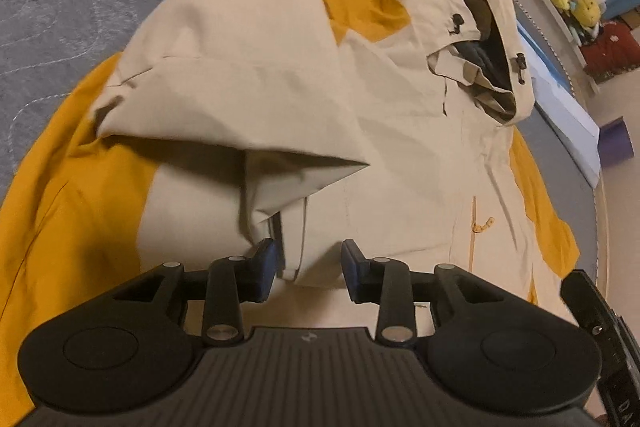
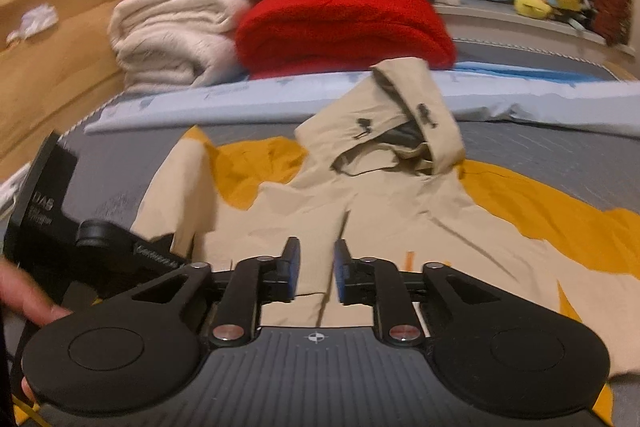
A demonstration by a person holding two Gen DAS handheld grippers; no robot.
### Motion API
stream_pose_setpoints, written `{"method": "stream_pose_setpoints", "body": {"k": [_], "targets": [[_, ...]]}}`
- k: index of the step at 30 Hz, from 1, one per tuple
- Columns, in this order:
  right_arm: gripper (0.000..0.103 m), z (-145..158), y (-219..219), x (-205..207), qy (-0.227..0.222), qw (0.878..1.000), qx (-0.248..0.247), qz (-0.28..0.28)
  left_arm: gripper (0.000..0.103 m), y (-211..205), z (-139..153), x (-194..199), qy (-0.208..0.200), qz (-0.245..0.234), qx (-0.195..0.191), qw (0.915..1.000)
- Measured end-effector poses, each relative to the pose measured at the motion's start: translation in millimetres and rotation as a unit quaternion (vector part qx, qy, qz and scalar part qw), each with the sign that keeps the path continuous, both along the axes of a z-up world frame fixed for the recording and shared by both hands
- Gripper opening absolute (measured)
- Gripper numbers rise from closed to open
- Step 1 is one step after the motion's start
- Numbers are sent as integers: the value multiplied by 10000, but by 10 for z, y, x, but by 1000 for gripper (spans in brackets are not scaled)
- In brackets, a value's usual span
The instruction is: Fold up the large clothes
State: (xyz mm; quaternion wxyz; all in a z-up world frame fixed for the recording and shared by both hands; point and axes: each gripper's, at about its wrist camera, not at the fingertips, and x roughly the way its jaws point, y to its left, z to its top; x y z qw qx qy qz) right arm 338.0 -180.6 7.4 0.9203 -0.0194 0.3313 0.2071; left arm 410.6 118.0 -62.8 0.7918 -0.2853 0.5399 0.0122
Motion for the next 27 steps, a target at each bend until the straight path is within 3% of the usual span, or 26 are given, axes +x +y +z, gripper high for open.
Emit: {"method": "stream_pose_setpoints", "body": {"k": [2, 3, 5, 7, 11, 14, 19, 22, 23, 24, 25, 27], "targets": [[31, -33, 82, 7, 4, 9997, -105, 227, 18, -52, 43, -39, -135, -32, 93, 9999], [34, -51, 118, 10, 17, 9993, -164, 327, 3, -72, 106, -62, -261, -103, 197, 9994], [46, -104, 204, 7, 61, 9979, -349, 544, 0, -144, 301, -84, -667, -356, 371, 9964], [47, -153, 275, 2, 98, 9964, -493, 684, 0, -187, 525, -142, -1153, -628, 324, 9908], [51, -184, 369, -45, -33, 9939, -739, 823, 0, -304, 896, -213, -2077, -1398, 92, 9681], [51, -222, 397, -41, -64, 9924, -860, 880, 0, -419, 1010, -263, -2462, -1805, -244, 9520], [51, -256, 429, -19, -71, 9921, -926, 841, 0, -586, 1043, -343, -2847, -2154, -477, 9329], [46, -251, 442, -30, -148, 9925, -951, 752, 0, -566, 1042, -364, -2916, -2222, -717, 9276], [23, -242, 436, -31, -162, 9930, -912, 731, 1, -541, 1056, -372, -2955, -2192, -789, 9265], [15, -234, 422, -19, -156, 9937, -861, 704, 6, -507, 1074, -365, -2999, -2133, -831, 9261], [15, -217, 388, -2, -171, 9949, -775, 628, 12, -448, 1093, -358, -3066, -2031, -843, 9261], [14, -144, 287, 28, -256, 9977, -555, 285, 14, -281, 1148, -363, -3208, -1743, -771, 9278]]}}
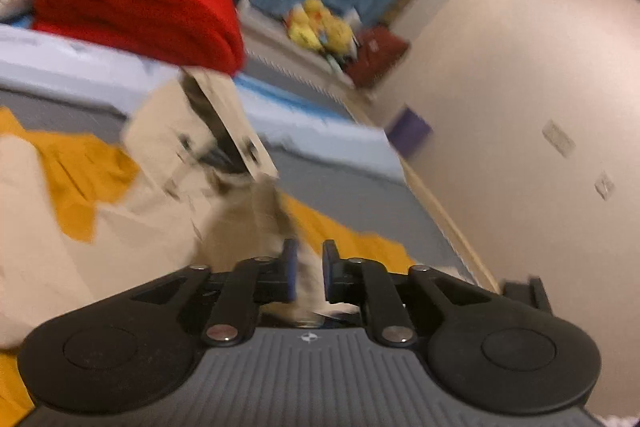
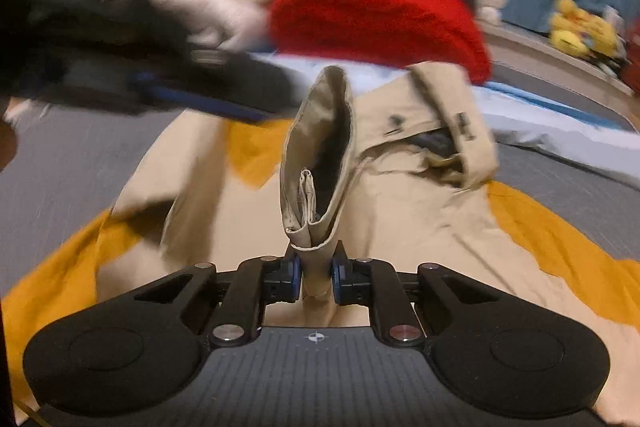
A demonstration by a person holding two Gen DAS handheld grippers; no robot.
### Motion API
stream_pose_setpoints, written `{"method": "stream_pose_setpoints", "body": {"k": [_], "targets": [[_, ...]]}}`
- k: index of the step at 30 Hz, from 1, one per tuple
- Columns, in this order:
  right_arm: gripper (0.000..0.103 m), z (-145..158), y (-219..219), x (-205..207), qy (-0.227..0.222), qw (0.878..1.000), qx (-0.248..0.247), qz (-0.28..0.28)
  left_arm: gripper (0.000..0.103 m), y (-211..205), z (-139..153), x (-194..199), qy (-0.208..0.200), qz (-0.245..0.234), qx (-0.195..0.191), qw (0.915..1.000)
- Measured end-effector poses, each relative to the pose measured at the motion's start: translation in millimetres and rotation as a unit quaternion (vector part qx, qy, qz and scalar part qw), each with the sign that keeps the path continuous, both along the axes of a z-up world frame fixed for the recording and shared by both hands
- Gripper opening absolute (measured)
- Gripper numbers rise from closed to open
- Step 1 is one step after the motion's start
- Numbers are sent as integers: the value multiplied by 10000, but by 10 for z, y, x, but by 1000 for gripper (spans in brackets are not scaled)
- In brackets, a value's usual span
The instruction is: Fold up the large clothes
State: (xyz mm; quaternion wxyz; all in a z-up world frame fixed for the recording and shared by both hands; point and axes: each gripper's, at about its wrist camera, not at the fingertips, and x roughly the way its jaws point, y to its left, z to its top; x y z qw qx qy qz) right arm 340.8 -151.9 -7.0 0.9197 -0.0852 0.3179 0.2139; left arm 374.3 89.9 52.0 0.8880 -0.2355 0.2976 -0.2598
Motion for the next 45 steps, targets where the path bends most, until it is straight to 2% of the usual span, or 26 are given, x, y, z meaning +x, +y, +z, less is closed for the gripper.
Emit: {"method": "stream_pose_setpoints", "body": {"k": [2, 3, 5, 7, 9, 10, 12, 16, 19, 22, 23, 26, 28, 29, 31, 34, 36, 37, 40, 42, 45], "targets": [[13, 89, -145, 37, -138, 9985, 253, -467, 14, 203, 19, 42, -49, 590, 26, 9982], [13, 143, -245, 53, -238, 9960, 413, -758, 19, 295, 17, 58, -17, 939, 118, 9955], [13, 249, -467, 64, -500, 9866, 758, -1357, 22, 458, -14, 89, 134, 1729, 598, 9830], [13, 331, -683, 56, -774, 9742, 1020, -1859, 22, 544, -99, 157, 370, 2161, 1169, 9686], [13, 389, -879, 40, -1012, 9606, 1187, -2300, 22, 604, -196, 209, 659, 2401, 1508, 9567], [13, 405, -960, 39, -1059, 9553, 1239, -2467, 22, 629, -258, 240, 864, 2460, 1600, 9521], [13, 407, -1131, 62, -1021, 9461, 1338, -2767, 22, 643, -353, 264, 1151, 2441, 1680, 9481], [16, 296, -1417, 231, -454, 9390, 1483, -3071, 23, 584, -647, 354, 1747, 2007, 2108, 9406], [30, 233, -1581, 291, -338, 9171, 1190, -3790, 25, 582, -934, 414, 2194, 1833, 2348, 9291], [32, 198, -1697, 302, -339, 8964, 1080, -4285, 25, 585, -1112, 385, 2508, 1763, 2536, 9174], [32, 189, -1705, 319, -315, 8933, 1132, -4338, 25, 574, -1147, 369, 2535, 1734, 2584, 9159], [32, 135, -1717, 374, -91, 8982, 1430, -4155, 25, 545, -1137, 365, 2443, 1785, 2643, 9158], [32, 29, -1752, 445, 313, 8973, 1828, -4005, 27, 573, -1112, 356, 2416, 1837, 2333, 9238], [32, -27, -1777, 534, 554, 8936, 2042, -3959, 27, 590, -1152, 359, 2534, 1835, 2159, 9249], [32, -164, -1782, 567, 922, 8856, 2235, -3965, 27, 630, -1242, 380, 2786, 1861, 2095, 9186], [33, -330, -1816, 617, 1301, 8722, 2271, -4131, 27, 611, -1192, 362, 2767, 1933, 2125, 9170], [33, -392, -1869, 632, 1417, 8632, 2338, -4245, 27, 584, -1072, 342, 2489, 1968, 2072, 9254], [33, -426, -1894, 609, 1458, 8606, 2376, -4262, 28, 570, -1063, 346, 2433, 1948, 2123, 9262], [33, -509, -1911, 637, 1581, 8595, 2253, -4308, 27, 625, -1268, 350, 2881, 1871, 1999, 9176], [33, -603, -1972, 668, 1756, 8540, 2148, -4400, 28, 632, -1249, 333, 2870, 1923, 1954, 9178], [33, -655, -2022, 642, 1920, 8388, 2202, -4594, 29, 539, -1065, 316, 2544, 1872, 2064, 9261]]}}
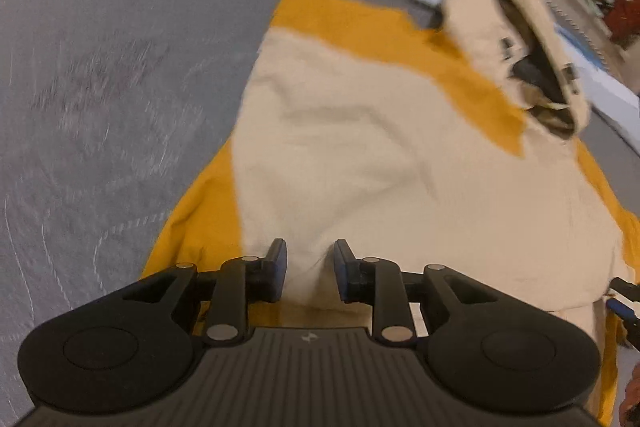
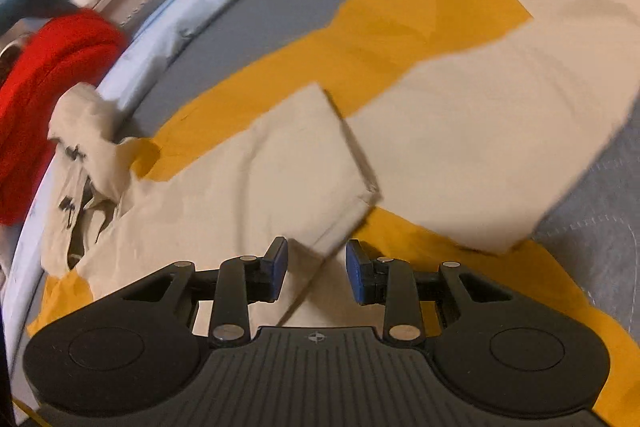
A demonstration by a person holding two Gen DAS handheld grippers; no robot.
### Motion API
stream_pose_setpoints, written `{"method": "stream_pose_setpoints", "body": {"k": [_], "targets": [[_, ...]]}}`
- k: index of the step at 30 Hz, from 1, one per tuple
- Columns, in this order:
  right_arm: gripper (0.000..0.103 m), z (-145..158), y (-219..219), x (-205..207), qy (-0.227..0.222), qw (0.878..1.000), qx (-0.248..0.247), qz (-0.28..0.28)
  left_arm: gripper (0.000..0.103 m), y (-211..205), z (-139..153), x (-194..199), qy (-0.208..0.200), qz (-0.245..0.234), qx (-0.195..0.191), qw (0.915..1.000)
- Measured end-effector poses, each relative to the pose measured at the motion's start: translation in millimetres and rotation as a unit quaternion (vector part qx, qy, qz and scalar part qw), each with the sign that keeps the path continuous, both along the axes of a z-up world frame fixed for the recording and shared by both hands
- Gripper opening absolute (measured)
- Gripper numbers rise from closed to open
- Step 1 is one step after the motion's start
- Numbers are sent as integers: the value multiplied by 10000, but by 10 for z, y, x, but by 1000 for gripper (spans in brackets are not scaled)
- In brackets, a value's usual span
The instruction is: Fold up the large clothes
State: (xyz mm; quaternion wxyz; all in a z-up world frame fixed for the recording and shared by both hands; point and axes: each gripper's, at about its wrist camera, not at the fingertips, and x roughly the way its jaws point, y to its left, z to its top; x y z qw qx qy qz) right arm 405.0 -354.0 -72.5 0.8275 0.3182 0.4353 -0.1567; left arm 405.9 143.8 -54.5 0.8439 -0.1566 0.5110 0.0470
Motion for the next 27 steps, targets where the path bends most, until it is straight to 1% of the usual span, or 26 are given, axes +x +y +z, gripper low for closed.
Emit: {"method": "stream_pose_setpoints", "body": {"k": [1, 2, 3, 4, 5, 6, 7, 9, 10, 12, 13, 14, 16, 18, 21, 25, 27], "targets": [[33, 13, 3, -3, -37, 10000, 17, 9, 32, -36, 42, -3, -78, -76, -15, 9999], [33, 34, 20, 1, -73, 9999, -27, 68, 35, -62, 48, -5, -99, -133, -141, 9998], [33, 49, 20, -6, -93, 9999, -78, 110, 44, -65, 9, -3, -15, -176, -377, 9991], [33, 62, 27, -11, -98, 9998, -112, 132, 46, -73, -86, 5, 212, -189, -543, 9981], [33, 73, 24, -23, -81, 9998, -122, 118, 46, -89, -179, 2, 409, -174, -547, 9975], [33, 84, 10, -26, -71, 9998, -145, 100, 44, -95, -221, -26, 424, -183, -464, 9979], [33, 117, 15, -38, -102, 9997, -217, 92, 44, -133, -180, -37, 369, -233, -319, 9985], [33, 277, 51, -58, -333, 9977, -557, 182, 46, -222, -32, -74, 152, -333, -104, 9993], [33, 390, 93, -70, -540, 9949, -794, 322, 47, -270, 53, -101, -6, -443, -26, 9990], [38, 601, 185, -112, -957, 9859, -1229, 609, 47, -377, 205, -132, -199, -616, 87, 9979], [43, 688, 219, -142, -1131, 9814, -1372, 728, 47, -431, 284, -156, -306, -693, 116, 9971], [45, 767, 245, -175, -1286, 9771, -1473, 844, 48, -491, 348, -177, -392, -773, 137, 9961], [45, 884, 267, -246, -1502, 9700, -1601, 1044, 51, -659, 429, -237, -564, -985, 211, 9933], [45, 947, 245, -303, -1608, 9655, -1680, 1170, 52, -842, 466, -294, -668, -1196, 332, 9900], [45, 991, 110, -370, -1660, 9620, -1784, 1230, 52, -1100, 481, -400, -743, -1543, 538, 9838], [45, 1015, -189, -437, -1659, 9605, -1895, 1182, 52, -1291, 503, -540, -909, -1866, 666, 9760], [45, 993, -386, -486, -1631, 9586, -2037, 1136, 52, -1365, 503, -566, -989, -1963, 685, 9731]]}}
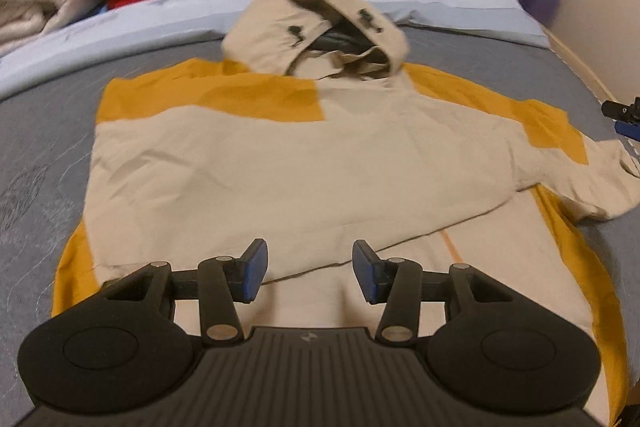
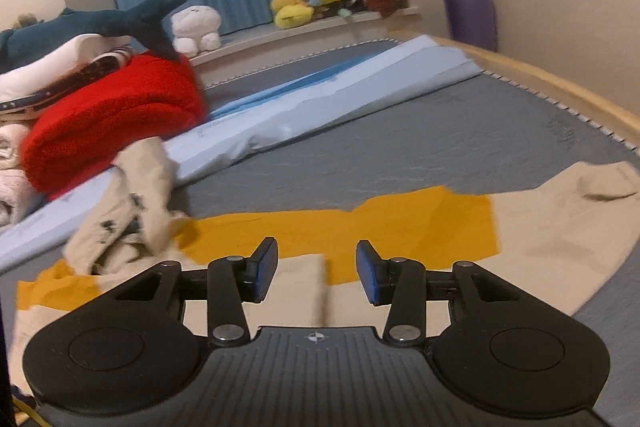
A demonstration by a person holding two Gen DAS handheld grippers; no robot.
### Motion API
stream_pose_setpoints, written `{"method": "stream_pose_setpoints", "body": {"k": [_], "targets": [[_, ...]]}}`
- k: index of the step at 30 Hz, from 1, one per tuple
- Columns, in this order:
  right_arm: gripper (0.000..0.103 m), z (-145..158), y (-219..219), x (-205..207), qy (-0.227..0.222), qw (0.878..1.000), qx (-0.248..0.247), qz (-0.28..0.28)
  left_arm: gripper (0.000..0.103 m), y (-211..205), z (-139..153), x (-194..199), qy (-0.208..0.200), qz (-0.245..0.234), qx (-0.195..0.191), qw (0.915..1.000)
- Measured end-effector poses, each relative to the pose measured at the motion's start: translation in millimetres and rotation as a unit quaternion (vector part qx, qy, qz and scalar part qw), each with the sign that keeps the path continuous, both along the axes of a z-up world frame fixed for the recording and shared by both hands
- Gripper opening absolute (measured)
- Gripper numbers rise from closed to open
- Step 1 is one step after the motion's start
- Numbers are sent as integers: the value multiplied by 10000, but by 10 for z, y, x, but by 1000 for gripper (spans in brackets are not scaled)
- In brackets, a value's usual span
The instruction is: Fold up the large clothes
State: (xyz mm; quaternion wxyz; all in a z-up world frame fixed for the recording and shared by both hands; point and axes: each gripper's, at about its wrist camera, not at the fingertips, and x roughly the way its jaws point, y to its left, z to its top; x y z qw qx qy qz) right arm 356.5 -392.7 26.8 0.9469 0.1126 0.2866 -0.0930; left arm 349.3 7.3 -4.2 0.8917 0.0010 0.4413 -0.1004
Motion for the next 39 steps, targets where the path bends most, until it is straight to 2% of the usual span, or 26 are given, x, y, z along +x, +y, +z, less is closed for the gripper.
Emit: {"method": "stream_pose_setpoints", "body": {"k": [6, 8, 9, 12, 15, 17, 18, 21, 27, 33, 39], "targets": [[43, -113, -868, -148, 87, 9975, -192, -675, 52, -40, -50, 38, -22, -17, 40, 10000], [10, -135, -1173, -226, 37, 9933, -355, -1100, 52, -29, -72, 53, -5, -8, 54, 10000], [9, -147, -1334, -259, 49, 9900, -383, -1357, 52, -21, -78, 59, 2, 0, 46, 10000], [10, -217, -1809, -366, -10, 9812, 65, -1931, 52, -19, -92, 87, 32, 15, 11, 10000], [16, -344, -2159, -448, 16, 9720, 474, -2300, 52, -27, -98, 116, 46, 21, -52, 10000], [33, -446, -2302, -458, 85, 9686, 635, -2404, 52, -41, -112, 124, 67, 16, -73, 9999], [35, -513, -2371, -462, 124, 9667, 756, -2442, 52, -44, -118, 126, 74, 15, -84, 9999], [36, -743, -2505, -468, 291, 9580, 1238, -2572, 52, -43, -130, 139, 92, 34, -94, 9999], [37, -1140, -2701, -487, 541, 9312, 1904, -3062, 52, -23, -153, 168, 129, 82, -147, 9998], [37, -1238, -2847, -497, 79, 9174, 2223, -3300, 52, -15, -171, 183, 149, 76, -174, 9997], [36, -1279, -2913, -458, -280, 9092, 2236, -3500, 52, 33, -182, 209, 162, 157, -187, 9996]]}}
